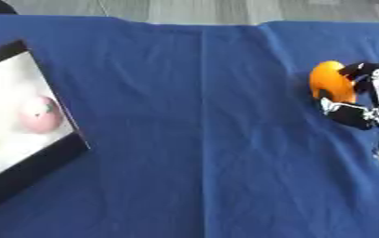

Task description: Pick up the objects with one hand, pass them to the other hand, and then place them into the box on the other side of the table.

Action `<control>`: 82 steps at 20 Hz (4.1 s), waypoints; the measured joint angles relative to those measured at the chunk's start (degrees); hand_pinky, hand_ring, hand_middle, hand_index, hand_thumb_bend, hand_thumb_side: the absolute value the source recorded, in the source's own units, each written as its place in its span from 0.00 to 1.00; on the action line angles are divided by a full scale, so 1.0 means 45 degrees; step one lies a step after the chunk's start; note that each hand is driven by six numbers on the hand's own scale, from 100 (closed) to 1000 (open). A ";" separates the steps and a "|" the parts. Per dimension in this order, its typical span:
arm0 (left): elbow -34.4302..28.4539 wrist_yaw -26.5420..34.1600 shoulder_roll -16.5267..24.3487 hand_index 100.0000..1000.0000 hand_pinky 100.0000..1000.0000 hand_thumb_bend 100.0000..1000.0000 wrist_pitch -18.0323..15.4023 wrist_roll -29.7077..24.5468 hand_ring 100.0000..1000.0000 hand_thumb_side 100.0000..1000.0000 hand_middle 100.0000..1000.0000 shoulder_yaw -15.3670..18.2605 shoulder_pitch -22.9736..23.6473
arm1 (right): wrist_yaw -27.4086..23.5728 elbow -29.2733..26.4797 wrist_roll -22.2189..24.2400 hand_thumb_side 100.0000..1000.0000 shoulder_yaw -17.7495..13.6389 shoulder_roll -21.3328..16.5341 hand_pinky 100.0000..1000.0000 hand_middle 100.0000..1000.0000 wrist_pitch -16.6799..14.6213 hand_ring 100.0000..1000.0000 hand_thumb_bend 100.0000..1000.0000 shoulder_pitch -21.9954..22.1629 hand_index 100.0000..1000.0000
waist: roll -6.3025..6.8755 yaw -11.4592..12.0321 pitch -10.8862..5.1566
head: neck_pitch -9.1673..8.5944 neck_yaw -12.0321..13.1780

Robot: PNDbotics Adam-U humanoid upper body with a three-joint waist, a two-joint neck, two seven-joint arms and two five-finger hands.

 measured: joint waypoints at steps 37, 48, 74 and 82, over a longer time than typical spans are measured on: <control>0.0001 0.0600 0.0383 0.74 0.75 0.00 0.0643 0.0443 0.63 0.58 0.58 0.0339 0.1609 | 0.0321 -0.0271 -0.1319 0.00 0.0976 -0.1341 0.58 0.35 -0.5331 0.41 0.00 -0.1097 0.57 | 0.0629 -0.2204 -0.2305 | 0.1797 0.1785; 0.0000 0.1285 0.0763 0.74 0.75 0.00 0.1109 0.0946 0.63 0.55 0.58 0.0792 0.1936 | -0.0208 -0.0274 0.0908 0.00 0.2101 -0.0249 0.58 0.35 -0.6945 0.41 0.00 -0.1461 0.57 | 0.0633 -0.2797 -0.3246 | 0.2509 0.2731; -0.0006 0.1411 0.2057 0.77 0.76 0.00 0.1304 -0.1245 0.67 0.39 0.64 0.0242 -0.1119 | 0.1557 -0.0273 0.2190 0.00 0.5890 0.2664 0.57 0.36 -0.6604 0.41 0.00 -0.4139 0.57 | 0.0633 -0.2894 -0.4192 | 0.2624 0.3202; -0.0013 0.0039 0.2267 0.79 0.77 0.00 0.1890 -0.3794 0.70 0.36 0.67 -0.1066 -0.2365 | 0.2140 -0.0272 0.2356 0.00 0.6783 0.2907 0.57 0.36 -0.6678 0.41 0.00 -0.4708 0.57 | 0.0706 -0.2725 -0.4193 | 0.2624 0.3227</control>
